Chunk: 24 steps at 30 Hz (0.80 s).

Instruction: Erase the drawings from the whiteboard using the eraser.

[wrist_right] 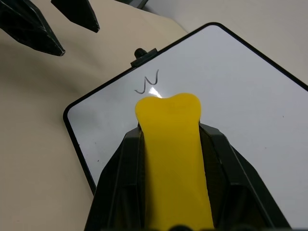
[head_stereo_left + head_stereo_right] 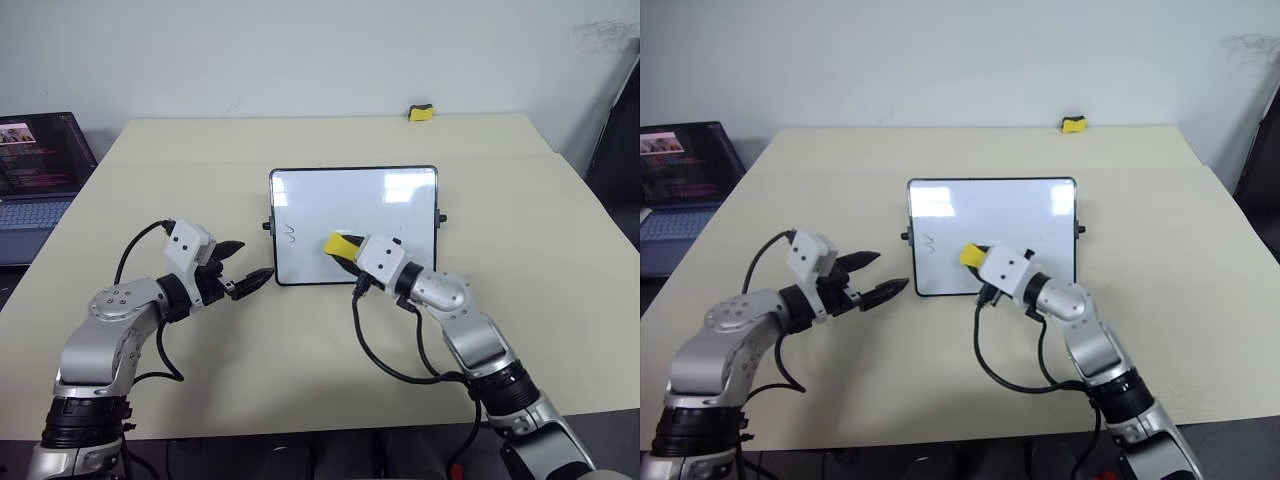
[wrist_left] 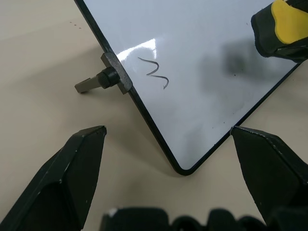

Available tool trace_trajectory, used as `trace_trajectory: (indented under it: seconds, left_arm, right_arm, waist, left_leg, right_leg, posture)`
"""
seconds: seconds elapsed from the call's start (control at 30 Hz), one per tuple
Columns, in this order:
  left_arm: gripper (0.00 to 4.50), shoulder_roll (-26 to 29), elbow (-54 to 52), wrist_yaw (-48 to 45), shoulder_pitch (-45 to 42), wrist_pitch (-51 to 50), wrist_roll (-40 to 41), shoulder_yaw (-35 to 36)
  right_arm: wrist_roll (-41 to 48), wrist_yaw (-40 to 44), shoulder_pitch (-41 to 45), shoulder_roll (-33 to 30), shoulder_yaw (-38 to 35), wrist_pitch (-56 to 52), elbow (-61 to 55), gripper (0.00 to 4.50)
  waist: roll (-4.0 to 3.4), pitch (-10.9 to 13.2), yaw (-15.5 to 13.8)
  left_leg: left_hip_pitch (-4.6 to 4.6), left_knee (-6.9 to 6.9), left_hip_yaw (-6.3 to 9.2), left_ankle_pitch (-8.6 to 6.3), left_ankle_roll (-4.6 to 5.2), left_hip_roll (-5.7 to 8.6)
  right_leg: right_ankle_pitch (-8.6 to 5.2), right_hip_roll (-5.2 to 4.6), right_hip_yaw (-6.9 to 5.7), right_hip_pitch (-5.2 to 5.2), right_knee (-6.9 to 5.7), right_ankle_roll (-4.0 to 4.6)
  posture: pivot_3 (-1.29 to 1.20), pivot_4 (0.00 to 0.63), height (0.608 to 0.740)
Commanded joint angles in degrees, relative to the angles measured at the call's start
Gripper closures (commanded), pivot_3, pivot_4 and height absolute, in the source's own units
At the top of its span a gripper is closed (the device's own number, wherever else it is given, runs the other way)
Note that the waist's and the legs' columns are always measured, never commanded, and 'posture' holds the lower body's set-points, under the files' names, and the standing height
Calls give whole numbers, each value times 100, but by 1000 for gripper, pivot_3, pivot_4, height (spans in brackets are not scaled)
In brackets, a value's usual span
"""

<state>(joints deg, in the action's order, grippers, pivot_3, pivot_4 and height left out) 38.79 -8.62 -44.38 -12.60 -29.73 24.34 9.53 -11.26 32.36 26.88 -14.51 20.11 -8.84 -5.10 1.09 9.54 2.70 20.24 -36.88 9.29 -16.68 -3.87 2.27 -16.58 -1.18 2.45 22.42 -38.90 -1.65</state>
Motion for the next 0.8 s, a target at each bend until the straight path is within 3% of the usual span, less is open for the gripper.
trace_trajectory:
  seconds: [0.03,0.4,0.67,0.8]
  left_arm:
    - [0,17,-106,107,-4,75,20,215]
    - [0,51,-177,382,332,60,-33,362]
    - [0,58,-267,441,448,53,-9,397]
    - [0,40,-347,467,497,46,5,379]
  right_arm:
    - [-254,-151,386,31,103,334,35,3305]
    - [-806,-737,1799,618,388,987,1899,3305]
    - [-961,-968,2804,1066,481,1390,3415,3305]
    - [-1078,-642,2863,1099,698,1470,3882,3305]
  waist:
    - [0,0,9]
    - [2,-1,41]
    - [1,-1,57]
    - [1,-1,58]
  left_leg:
    - [0,0,-1,0,0,0]
    - [64,-4,-8,13,-22,0]
    - [67,0,-8,12,-22,-1]
    - [67,0,-8,12,-21,-1]
  right_leg:
    - [0,0,0,1,-1,0]
    - [4,0,8,83,-17,4]
    - [3,-1,6,86,-12,4]
    - [3,-2,7,86,-12,4]
  posture:
    - [0,150,740]
    - [0,150,740]
    - [0,150,740]
    - [0,150,740]
